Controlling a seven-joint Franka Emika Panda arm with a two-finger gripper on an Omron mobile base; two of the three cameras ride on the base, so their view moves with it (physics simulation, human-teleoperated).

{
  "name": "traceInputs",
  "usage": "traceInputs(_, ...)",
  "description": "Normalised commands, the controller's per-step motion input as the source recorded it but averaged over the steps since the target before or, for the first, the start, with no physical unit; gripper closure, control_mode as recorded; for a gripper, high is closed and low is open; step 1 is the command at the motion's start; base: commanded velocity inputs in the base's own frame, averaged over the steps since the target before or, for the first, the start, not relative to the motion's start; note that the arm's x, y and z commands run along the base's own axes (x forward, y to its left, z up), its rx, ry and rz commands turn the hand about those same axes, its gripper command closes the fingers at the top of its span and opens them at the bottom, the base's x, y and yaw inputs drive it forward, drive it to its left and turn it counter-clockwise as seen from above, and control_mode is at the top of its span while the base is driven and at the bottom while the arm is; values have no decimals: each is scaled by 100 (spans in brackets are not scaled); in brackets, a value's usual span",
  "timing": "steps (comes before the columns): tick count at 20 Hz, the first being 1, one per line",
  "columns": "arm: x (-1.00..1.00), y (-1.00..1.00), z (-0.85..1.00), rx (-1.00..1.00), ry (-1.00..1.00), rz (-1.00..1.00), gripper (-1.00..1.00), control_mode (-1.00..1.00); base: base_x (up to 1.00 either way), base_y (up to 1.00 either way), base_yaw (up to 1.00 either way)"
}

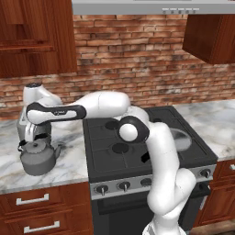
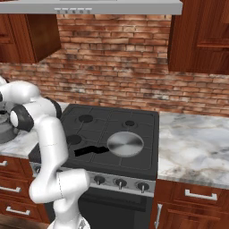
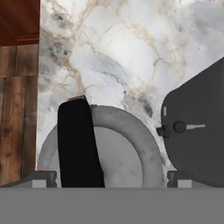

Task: Pick the kettle from the counter and place it on a stove burner. Then turn the burner on.

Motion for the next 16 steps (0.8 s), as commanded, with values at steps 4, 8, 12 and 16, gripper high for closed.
traceInputs(4, 0, 0, -23, 0, 0, 4, -100, -100, 0, 0, 0)
traceInputs(8, 0, 0, -21, 0, 0, 5, -100, -100, 0, 0, 0)
traceInputs(12, 0, 0, -18, 0, 0, 5, 100, -100, 0, 0, 0)
traceInputs(16, 0, 0, 0, 0, 0, 3, 100, -100, 0, 0, 0)
